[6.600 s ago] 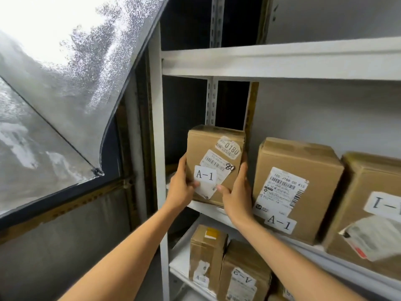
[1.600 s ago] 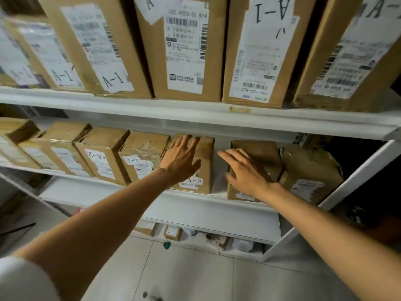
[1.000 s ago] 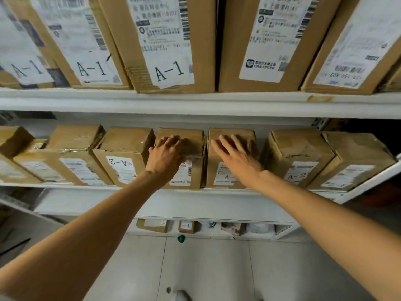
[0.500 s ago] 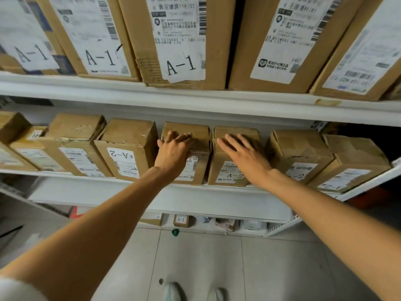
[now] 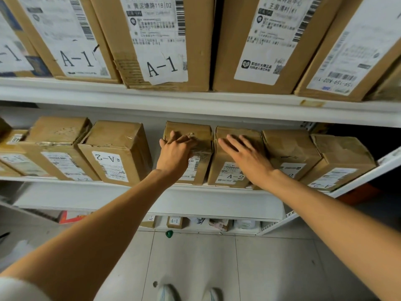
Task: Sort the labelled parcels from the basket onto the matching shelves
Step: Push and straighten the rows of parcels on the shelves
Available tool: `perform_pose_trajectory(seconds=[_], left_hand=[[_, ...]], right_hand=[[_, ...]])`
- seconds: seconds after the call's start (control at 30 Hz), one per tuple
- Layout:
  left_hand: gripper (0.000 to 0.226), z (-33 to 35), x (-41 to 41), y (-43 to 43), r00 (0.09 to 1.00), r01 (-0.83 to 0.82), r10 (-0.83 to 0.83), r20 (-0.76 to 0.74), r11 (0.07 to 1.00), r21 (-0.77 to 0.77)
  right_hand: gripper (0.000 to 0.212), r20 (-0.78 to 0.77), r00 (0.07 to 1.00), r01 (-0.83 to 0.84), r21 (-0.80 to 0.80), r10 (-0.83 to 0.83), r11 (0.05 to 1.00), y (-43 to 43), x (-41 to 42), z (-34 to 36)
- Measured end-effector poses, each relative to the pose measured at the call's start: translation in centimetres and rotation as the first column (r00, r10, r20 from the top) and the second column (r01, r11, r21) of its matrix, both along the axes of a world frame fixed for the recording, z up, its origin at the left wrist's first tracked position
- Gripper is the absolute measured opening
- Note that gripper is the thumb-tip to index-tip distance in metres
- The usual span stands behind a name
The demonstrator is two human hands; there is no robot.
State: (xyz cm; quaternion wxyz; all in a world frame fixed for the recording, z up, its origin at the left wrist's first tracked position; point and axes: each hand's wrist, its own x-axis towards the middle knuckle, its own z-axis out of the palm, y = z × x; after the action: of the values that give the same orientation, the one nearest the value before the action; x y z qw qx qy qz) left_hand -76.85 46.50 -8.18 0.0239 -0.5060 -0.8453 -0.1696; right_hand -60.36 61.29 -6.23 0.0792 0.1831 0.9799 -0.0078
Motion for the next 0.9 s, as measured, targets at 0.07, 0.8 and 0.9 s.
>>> perform_pose_trajectory(seconds=[0.07,0.8,0.9], left_hand=[[0.045,0.0,0.2,0.1,1.000,-0.019,0.018,0.022,0.999,0.030],[0.053,4.5,-13.2,-20.1,0.963,-0.267,0.268,0.012,0.962,-0.057],[0.056,4.1,-16.7,-22.8,0.966,-0.259,0.258,-0.018,0.962,-0.092]], right_hand=[[0.102,0.013,1.000,-0.011,-0.018,0.011,1.000,0.2,0.3,0.3],[0.066,-0.202,0.955,-0.238,-0.086,0.217,0.968,-16.4,-16.8,2.1],[0.072,-0.201,0.962,-0.201,-0.075,0.183,0.977,-19.7,-20.3,1.5]])
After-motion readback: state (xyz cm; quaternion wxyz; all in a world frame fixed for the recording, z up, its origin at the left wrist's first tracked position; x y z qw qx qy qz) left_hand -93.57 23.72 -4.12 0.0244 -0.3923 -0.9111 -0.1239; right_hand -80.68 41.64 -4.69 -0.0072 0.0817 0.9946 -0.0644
